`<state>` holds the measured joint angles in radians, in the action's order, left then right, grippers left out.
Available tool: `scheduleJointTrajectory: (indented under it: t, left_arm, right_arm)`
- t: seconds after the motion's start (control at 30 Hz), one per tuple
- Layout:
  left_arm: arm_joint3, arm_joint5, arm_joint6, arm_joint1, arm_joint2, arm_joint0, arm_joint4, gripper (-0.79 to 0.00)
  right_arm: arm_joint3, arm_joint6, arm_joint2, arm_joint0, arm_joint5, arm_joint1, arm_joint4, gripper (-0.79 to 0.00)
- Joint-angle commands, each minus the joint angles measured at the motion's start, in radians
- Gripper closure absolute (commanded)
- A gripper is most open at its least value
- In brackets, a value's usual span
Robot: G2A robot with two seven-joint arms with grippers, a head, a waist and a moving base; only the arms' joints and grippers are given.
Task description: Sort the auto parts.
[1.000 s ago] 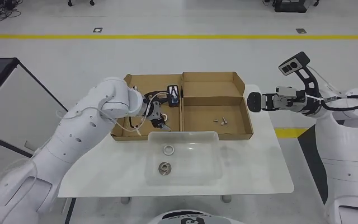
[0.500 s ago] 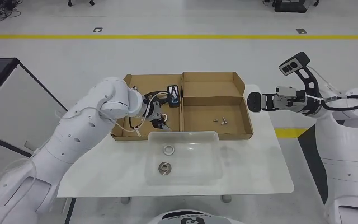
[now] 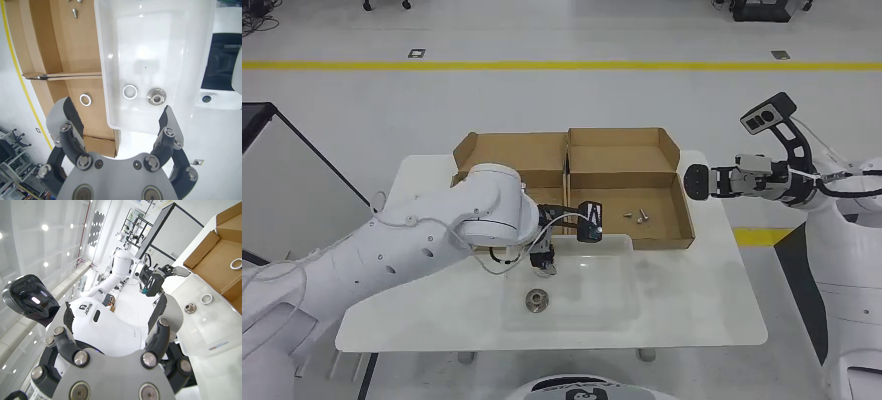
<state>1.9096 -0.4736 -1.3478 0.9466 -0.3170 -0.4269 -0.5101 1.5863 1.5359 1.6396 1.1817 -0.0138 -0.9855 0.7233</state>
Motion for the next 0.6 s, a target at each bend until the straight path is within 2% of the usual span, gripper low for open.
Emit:
scheduleJointTrajectory:
  t: [0.0,0.13,0.3,0.4,0.43,0.53,0.57]
  left_arm:
    - [0.012,0.029,-0.028,0.007,0.063,0.058,0.053,-0.785]
    - [0.009,0.048,-0.047,0.019,0.147,0.12,0.084,-0.785]
    - [0.012,0.033,-0.032,0.031,0.147,0.064,0.045,-0.785]
    - [-0.001,0.03,-0.029,0.036,0.147,0.031,0.017,-0.677]
    - [-0.005,0.034,-0.033,0.037,0.147,0.023,0.014,-0.665]
    - [-0.008,0.043,-0.041,0.044,0.147,0.001,-0.007,-0.489]
    - [-0.013,0.042,-0.041,0.046,0.147,-0.005,-0.012,-0.468]
  right_arm:
    - [0.0,0.0,0.0,0.0,0.0,0.0,0.0,-0.785]
    - [0.0,0.0,0.0,0.0,0.0,0.0,0.0,-0.785]
    - [0.0,0.0,0.0,0.0,0.0,0.0,0.0,-0.785]
    - [0.0,0.0,0.0,0.0,0.0,0.0,0.0,-0.785]
    - [0.0,0.0,0.0,0.0,0.0,0.0,0.0,-0.785]
    - [0.0,0.0,0.0,0.0,0.0,0.0,0.0,-0.785]
    - [0.0,0.0,0.0,0.0,0.0,0.0,0.0,-0.785]
